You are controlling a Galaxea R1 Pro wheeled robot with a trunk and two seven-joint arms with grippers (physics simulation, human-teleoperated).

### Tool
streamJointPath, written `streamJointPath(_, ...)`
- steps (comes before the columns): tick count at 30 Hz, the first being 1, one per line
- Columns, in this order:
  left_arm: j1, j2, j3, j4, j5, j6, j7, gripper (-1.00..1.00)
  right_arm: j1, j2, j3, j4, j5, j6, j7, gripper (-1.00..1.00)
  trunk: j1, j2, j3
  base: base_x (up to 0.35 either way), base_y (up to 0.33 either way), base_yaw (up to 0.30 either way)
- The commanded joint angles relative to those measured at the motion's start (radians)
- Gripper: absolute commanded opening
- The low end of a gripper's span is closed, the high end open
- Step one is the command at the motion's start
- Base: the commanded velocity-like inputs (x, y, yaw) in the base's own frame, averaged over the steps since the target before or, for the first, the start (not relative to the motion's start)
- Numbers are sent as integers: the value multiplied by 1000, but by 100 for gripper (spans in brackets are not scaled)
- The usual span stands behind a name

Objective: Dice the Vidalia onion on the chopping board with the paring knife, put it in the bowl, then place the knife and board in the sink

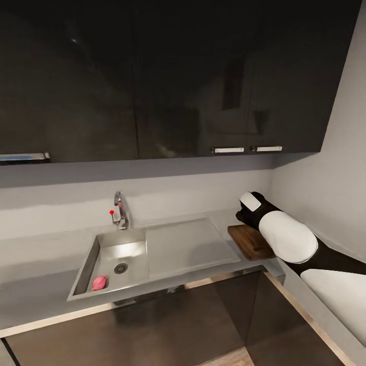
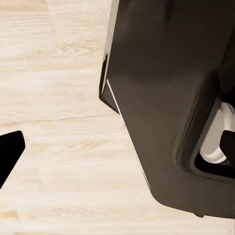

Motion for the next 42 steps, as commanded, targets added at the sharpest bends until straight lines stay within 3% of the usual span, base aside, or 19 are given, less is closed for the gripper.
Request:
streamJointPath(1,0,0,5,2,3,-6,-3,100,0,0,2,-2,-2,8,-3,100,1,0,0,201,-173,0)
streamJointPath(9,0,-9,5,2,3,-6,-3,100,0,-1,1,-3,-2,8,-3,100,1,0,0,232,-199,0)
streamJointPath(20,0,-12,5,2,3,-6,-3,100,0,-23,2,-3,-2,7,-16,100,1,0,0,157,-70,0)
streamJointPath(28,0,-13,5,2,3,-7,-3,100,21,-76,2,-3,-2,-13,-59,100,1,0,0,44,-53,0)
streamJointPath(31,0,-13,5,2,3,-6,-3,100,52,-80,3,-2,-2,-29,-60,100,1,0,0,36,-31,0)
streamJointPath(42,0,-15,5,2,3,-6,-3,100,65,-66,6,34,-3,-43,-57,100,1,0,0,38,-3,0)
